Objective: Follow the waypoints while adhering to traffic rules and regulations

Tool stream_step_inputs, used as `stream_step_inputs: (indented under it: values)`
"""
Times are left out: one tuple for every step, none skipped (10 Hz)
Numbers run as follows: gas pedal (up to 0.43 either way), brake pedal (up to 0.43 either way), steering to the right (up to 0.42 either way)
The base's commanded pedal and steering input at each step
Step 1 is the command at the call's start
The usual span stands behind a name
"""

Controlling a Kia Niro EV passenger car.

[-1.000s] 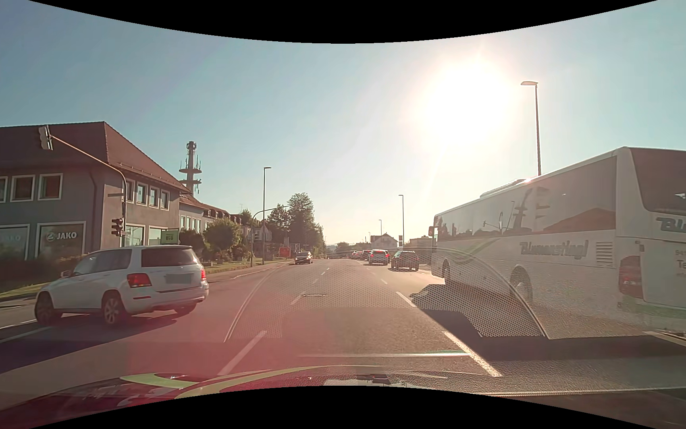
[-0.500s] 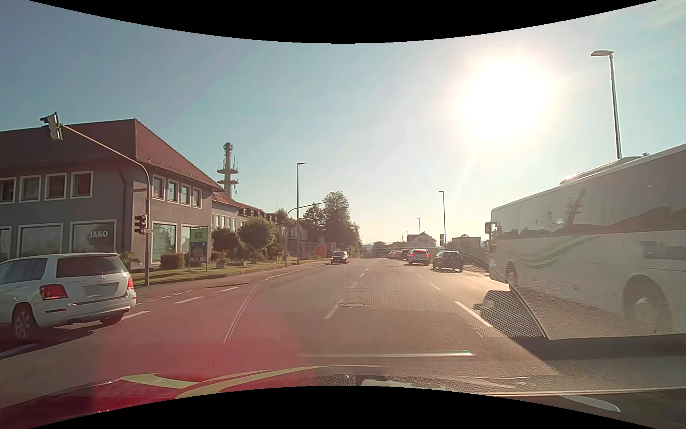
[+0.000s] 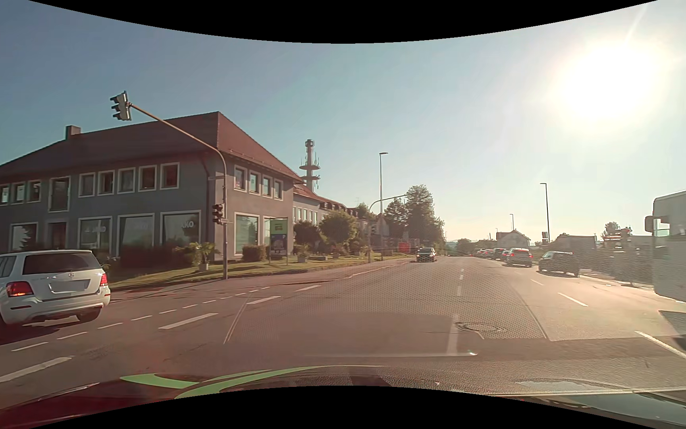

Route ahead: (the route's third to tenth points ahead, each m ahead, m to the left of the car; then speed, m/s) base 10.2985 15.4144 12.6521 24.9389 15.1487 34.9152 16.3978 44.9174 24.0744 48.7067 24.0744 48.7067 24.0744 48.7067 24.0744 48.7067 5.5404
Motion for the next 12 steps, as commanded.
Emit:
stream_step_inputs:
  values:
    - [0.240,0.000,-0.442]
    - [0.228,0.000,-0.449]
    - [0.220,0.000,-0.460]
    - [0.220,0.000,-0.465]
    - [0.220,0.000,-0.465]
    - [0.220,0.000,-0.465]
    - [0.220,0.000,-0.464]
    - [0.220,0.000,-0.457]
    - [0.220,0.000,-0.447]
    - [0.209,0.000,-0.431]
    - [0.209,0.000,-0.411]
    - [0.197,0.000,-0.383]
